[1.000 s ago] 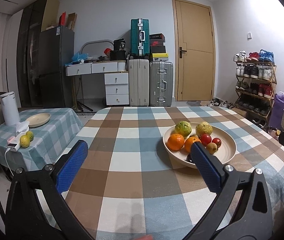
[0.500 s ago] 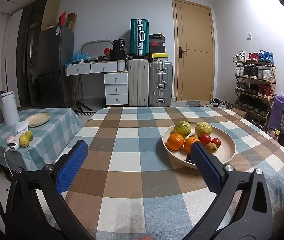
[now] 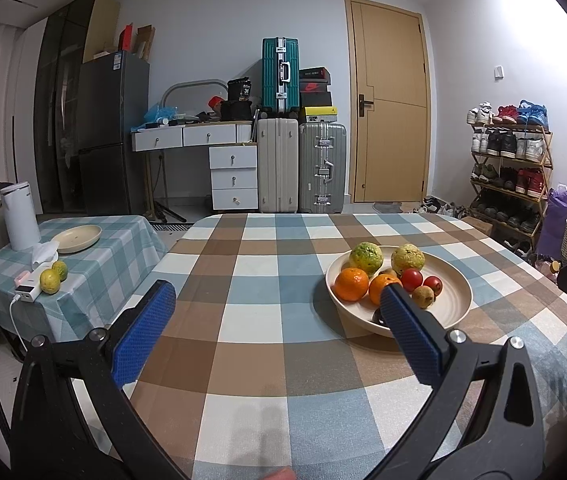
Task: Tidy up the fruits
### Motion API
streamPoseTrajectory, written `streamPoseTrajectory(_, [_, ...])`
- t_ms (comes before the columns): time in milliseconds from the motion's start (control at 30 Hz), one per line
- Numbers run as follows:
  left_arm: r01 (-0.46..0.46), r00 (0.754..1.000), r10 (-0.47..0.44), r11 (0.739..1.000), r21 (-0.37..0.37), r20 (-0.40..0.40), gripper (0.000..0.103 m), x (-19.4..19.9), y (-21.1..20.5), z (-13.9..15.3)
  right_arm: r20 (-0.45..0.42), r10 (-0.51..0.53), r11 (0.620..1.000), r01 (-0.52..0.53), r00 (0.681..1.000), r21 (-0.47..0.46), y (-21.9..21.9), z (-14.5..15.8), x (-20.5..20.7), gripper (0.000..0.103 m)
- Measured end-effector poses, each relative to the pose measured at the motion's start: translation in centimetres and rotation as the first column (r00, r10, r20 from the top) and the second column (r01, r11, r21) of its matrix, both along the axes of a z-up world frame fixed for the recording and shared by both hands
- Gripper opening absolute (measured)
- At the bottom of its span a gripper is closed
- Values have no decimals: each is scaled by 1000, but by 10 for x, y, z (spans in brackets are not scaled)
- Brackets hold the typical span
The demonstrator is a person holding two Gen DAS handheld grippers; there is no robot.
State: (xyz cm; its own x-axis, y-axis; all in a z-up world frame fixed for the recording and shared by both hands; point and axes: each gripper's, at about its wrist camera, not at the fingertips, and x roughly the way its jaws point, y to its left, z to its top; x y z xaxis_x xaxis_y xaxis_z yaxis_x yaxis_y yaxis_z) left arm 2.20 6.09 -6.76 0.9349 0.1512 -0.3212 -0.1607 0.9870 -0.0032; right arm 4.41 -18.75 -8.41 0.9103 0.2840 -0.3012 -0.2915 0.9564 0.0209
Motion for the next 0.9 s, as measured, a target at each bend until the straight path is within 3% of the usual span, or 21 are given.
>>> streamPoseTrajectory(900, [7, 1000, -7, 1000, 1, 0, 102, 1, -1, 0, 0, 0, 1000, 0, 1000, 0, 0, 0, 0, 103])
